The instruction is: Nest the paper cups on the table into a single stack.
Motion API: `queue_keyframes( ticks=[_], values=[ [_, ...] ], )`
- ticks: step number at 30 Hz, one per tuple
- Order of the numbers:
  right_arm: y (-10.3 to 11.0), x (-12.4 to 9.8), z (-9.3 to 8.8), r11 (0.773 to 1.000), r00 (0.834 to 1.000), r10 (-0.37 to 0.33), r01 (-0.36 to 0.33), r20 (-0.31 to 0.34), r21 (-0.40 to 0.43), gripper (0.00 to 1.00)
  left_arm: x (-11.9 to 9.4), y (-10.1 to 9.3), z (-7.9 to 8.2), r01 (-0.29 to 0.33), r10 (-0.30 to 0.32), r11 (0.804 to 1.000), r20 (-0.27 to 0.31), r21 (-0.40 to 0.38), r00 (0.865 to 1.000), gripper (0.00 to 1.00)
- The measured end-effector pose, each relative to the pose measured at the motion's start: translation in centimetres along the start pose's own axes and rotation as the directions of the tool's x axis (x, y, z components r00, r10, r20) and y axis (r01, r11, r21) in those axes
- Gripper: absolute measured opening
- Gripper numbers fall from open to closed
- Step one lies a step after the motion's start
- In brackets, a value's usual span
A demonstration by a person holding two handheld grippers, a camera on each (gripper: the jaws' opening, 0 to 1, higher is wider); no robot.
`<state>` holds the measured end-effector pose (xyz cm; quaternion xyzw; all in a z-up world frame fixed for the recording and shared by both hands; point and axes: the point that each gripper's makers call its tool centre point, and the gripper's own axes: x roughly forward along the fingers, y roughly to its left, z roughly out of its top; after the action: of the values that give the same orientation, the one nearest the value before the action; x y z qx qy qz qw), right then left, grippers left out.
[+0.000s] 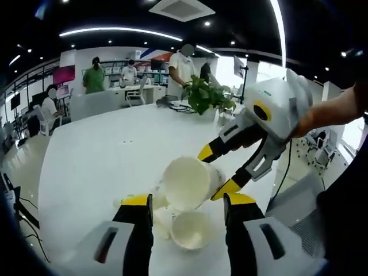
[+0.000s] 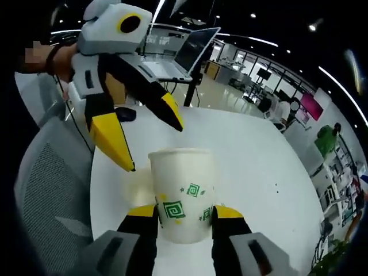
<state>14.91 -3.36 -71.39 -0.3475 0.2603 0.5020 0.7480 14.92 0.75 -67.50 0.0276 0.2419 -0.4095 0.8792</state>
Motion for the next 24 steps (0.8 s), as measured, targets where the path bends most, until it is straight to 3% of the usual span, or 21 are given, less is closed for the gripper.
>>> queue_keyframes(
  ticks=[9,12,24],
  values=[
    [1.5,0.4,2.3,0.994,0.999,0.013,-0.009,0.031,-0.109,0.35,0.4,-0.9,0.4,0.044,-0.044,0.999,0.008,-0.031,0.999,0.42],
    [2.0,0.6,2.9,0.990,0.999,0.014,-0.008,0.043,-0.141,0.35,0.4,-1.5,0.6,0.087,-0.085,0.993,0.025,-0.081,0.996,0.40],
    [2.9,0.7,5.4,0.972,0.996,-0.007,0.029,0.094,-0.233,0.35,-0.2,-2.2,0.8,0.105,-0.101,0.984,0.038,-0.142,0.994,0.30]
  ],
)
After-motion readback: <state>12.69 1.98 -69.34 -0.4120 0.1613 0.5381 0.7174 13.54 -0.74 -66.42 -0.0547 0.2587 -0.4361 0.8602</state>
